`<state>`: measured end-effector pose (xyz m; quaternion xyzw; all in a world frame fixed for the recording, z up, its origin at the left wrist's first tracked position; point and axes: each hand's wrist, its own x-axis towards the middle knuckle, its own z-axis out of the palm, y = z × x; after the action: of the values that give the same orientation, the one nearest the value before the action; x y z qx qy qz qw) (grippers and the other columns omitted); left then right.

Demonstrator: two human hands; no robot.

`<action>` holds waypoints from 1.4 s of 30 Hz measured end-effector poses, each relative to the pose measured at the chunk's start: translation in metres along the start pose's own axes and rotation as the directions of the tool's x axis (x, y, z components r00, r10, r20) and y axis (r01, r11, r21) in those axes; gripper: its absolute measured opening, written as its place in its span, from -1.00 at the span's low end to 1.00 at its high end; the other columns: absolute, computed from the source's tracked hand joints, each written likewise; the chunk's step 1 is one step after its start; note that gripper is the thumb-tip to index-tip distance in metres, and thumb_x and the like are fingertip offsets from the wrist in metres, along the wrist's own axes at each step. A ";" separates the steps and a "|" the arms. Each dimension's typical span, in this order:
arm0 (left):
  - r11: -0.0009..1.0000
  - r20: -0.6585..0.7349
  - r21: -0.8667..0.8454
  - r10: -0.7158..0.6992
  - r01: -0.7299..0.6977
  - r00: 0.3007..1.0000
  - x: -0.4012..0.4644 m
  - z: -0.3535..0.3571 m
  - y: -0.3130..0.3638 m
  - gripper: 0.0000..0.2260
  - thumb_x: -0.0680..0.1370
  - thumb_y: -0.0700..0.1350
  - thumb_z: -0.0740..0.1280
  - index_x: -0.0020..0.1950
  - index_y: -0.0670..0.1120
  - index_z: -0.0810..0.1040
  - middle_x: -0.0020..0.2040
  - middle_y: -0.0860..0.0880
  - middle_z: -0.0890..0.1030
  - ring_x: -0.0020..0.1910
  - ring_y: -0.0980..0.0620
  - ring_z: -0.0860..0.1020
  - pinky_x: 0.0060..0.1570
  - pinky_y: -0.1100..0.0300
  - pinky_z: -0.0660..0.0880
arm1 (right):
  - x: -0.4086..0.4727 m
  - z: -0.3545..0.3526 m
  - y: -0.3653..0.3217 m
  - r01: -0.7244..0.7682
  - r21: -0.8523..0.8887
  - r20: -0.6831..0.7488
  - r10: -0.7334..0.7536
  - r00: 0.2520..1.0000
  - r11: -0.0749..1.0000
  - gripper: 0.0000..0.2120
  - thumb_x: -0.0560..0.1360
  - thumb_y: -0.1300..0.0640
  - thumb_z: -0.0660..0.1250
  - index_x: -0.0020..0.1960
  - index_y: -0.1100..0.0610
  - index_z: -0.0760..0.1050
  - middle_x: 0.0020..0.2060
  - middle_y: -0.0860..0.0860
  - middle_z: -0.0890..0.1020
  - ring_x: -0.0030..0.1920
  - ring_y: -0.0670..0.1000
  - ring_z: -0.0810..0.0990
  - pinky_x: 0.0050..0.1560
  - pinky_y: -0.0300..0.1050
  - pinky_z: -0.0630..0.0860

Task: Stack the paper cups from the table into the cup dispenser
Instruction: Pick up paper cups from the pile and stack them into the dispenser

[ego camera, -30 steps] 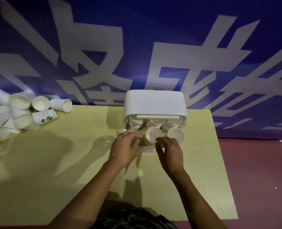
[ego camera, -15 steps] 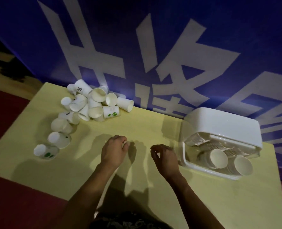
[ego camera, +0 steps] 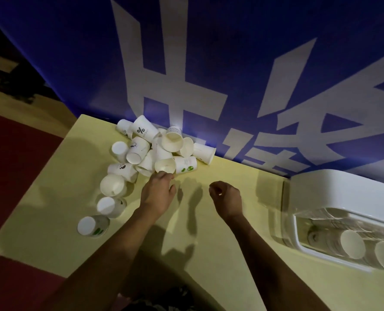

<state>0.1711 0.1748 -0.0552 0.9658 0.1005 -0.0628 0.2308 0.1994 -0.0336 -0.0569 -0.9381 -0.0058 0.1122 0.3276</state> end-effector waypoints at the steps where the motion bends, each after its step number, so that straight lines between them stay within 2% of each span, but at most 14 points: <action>1: 1.000 0.012 0.014 0.009 -0.009 1.000 0.006 0.001 -0.005 -0.73 0.54 -0.06 0.27 0.22 -0.07 0.53 0.17 -0.03 0.54 0.15 -0.08 0.47 0.04 0.07 0.48 | 0.009 0.004 -0.004 -0.030 -0.002 0.011 0.030 0.999 1.000 -0.85 0.52 0.15 0.32 -0.15 0.20 0.60 -0.23 0.13 0.65 -0.20 0.18 0.59 -0.17 0.01 0.55; 4: 0.998 0.052 0.066 0.012 -0.015 0.999 0.024 0.001 -0.014 -0.72 0.55 -0.04 0.26 0.23 -0.07 0.52 0.17 -0.03 0.52 0.17 -0.07 0.44 0.08 0.07 0.47 | 0.037 0.014 -0.013 -0.151 -0.004 0.047 0.151 0.987 0.989 -0.83 0.53 0.13 0.31 -0.08 0.20 0.62 -0.13 0.14 0.68 -0.10 0.18 0.60 -0.15 -0.11 0.48; 6: 0.997 0.080 0.077 0.017 -0.023 0.997 0.033 0.004 -0.019 -0.72 0.54 -0.03 0.26 0.22 -0.07 0.52 0.16 -0.03 0.52 0.17 -0.07 0.44 0.11 0.07 0.46 | 0.054 0.021 -0.017 -0.217 0.021 0.043 0.216 0.976 0.976 -0.81 0.54 0.11 0.32 0.07 0.15 0.63 -0.01 0.08 0.69 0.00 0.12 0.61 -0.09 -0.20 0.42; 9: 0.998 0.137 0.065 0.016 -0.025 0.990 0.044 0.008 -0.023 -0.72 0.54 -0.04 0.27 0.22 -0.06 0.52 0.15 -0.03 0.52 0.17 -0.06 0.43 0.11 0.06 0.46 | 0.079 0.030 -0.019 -0.344 0.123 0.017 0.344 0.939 0.931 -0.73 0.53 0.09 0.34 0.19 0.15 0.59 0.08 0.07 0.66 0.07 0.11 0.59 0.08 -0.11 0.49; 12: 0.999 0.181 0.045 0.007 -0.016 0.983 0.052 0.011 -0.025 -0.74 0.54 -0.07 0.27 0.22 -0.05 0.52 0.14 -0.03 0.52 0.16 -0.05 0.42 0.08 0.09 0.46 | 0.103 0.041 -0.017 -0.486 0.297 0.023 0.503 0.864 0.822 -0.71 0.53 0.09 0.37 0.22 0.14 0.56 0.09 0.06 0.64 0.01 0.09 0.60 0.10 0.02 0.59; 14: 0.999 0.180 0.031 0.003 -0.009 0.984 0.057 0.011 -0.026 -0.76 0.54 -0.10 0.25 0.18 -0.05 0.55 0.11 -0.03 0.54 0.13 -0.05 0.44 0.05 0.11 0.45 | 0.116 0.047 -0.017 -0.540 0.422 0.064 0.570 0.819 0.728 -0.76 0.52 0.12 0.38 0.17 0.14 0.57 0.00 0.06 0.66 -0.04 0.09 0.63 0.04 0.05 0.63; 16: 1.000 0.164 0.010 -0.001 -0.001 0.986 0.060 0.011 -0.026 -0.78 0.54 -0.12 0.23 0.14 -0.05 0.57 0.07 -0.04 0.56 0.10 -0.05 0.45 0.04 0.11 0.44 | 0.124 0.051 -0.020 -0.563 0.555 0.126 0.607 0.784 0.612 -0.93 0.52 0.20 0.38 0.00 0.13 0.59 -0.13 0.05 0.66 -0.11 0.07 0.66 -0.02 -0.02 0.65; 18: 1.000 0.144 -0.021 -0.004 0.007 0.990 0.062 0.011 -0.027 -0.80 0.52 -0.14 0.24 0.09 -0.06 0.59 0.03 -0.05 0.57 0.07 -0.07 0.46 0.02 0.10 0.45 | 0.128 0.053 -0.024 -0.571 0.652 0.173 0.635 0.753 0.499 -0.97 0.51 0.26 0.39 -0.06 0.16 0.59 -0.12 0.08 0.66 -0.11 0.07 0.67 -0.07 -0.11 0.65; 19: 0.999 0.129 -0.039 -0.005 0.010 0.992 0.063 0.011 -0.027 -0.81 0.51 -0.15 0.24 0.05 -0.07 0.60 0.00 -0.06 0.57 0.05 -0.08 0.47 -0.01 0.10 0.44 | 0.128 0.055 -0.024 -0.567 0.669 0.168 0.645 0.745 0.480 -0.97 0.50 0.27 0.39 -0.07 0.18 0.59 -0.10 0.11 0.66 -0.10 0.08 0.68 -0.08 -0.12 0.65; 23: 0.995 0.041 -0.103 -0.002 0.006 0.999 0.056 0.008 -0.027 -0.85 0.51 -0.17 0.27 -0.01 -0.09 0.61 -0.09 -0.10 0.57 -0.05 -0.11 0.49 -0.08 0.10 0.42 | 0.111 0.056 -0.023 -0.525 0.665 0.088 0.641 0.762 0.532 -0.92 0.51 0.25 0.38 -0.16 0.14 0.59 -0.12 0.14 0.67 -0.13 0.10 0.68 -0.09 -0.10 0.66; 29: 0.980 -0.079 -0.199 -0.004 -0.011 0.997 0.023 0.002 -0.020 -0.85 0.47 -0.22 0.35 0.00 -0.11 0.64 -0.12 -0.09 0.61 -0.11 -0.10 0.53 -0.10 0.06 0.52 | 0.050 0.038 -0.015 -0.402 0.678 -0.079 0.605 0.792 0.615 -0.91 0.52 0.20 0.37 -0.12 0.04 0.58 -0.21 -0.08 0.65 -0.21 -0.02 0.69 -0.06 -0.05 0.65; 34: 0.964 -0.136 -0.261 0.016 -0.051 0.991 -0.011 -0.003 -0.003 -0.90 0.46 -0.24 0.38 -0.06 -0.12 0.63 -0.15 -0.05 0.60 -0.14 -0.07 0.53 -0.15 0.09 0.51 | -0.006 0.013 0.001 -0.317 0.690 -0.179 0.577 0.797 0.651 -0.91 0.51 0.19 0.35 -0.05 0.10 0.64 -0.24 -0.07 0.68 -0.23 -0.05 0.67 -0.04 0.01 0.65; 39: 0.940 -0.146 -0.316 0.088 -0.131 0.985 -0.039 -0.004 0.035 -0.89 0.48 -0.23 0.39 -0.02 -0.10 0.63 -0.12 -0.01 0.61 -0.12 -0.01 0.55 -0.11 0.14 0.51 | -0.054 -0.015 0.023 -0.239 0.615 -0.278 0.490 0.826 0.751 -0.92 0.54 0.09 0.35 -0.02 -0.01 0.62 -0.19 -0.10 0.69 -0.15 -0.02 0.65 -0.09 -0.01 0.60; 42: 0.924 -0.158 -0.332 0.143 -0.189 0.977 -0.055 -0.002 0.068 -0.91 0.48 -0.22 0.39 -0.05 -0.08 0.63 -0.13 0.01 0.60 -0.13 0.02 0.54 -0.13 0.17 0.50 | -0.078 -0.034 0.042 -0.176 0.496 -0.355 0.383 0.853 0.850 -0.88 0.56 0.08 0.34 0.04 0.04 0.63 -0.11 -0.08 0.68 -0.09 -0.04 0.63 -0.07 -0.04 0.59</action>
<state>0.1328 0.1074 -0.0150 0.9173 0.0424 0.0393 0.3940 0.1278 -0.0940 -0.0412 -0.8281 0.2348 -0.0572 0.5057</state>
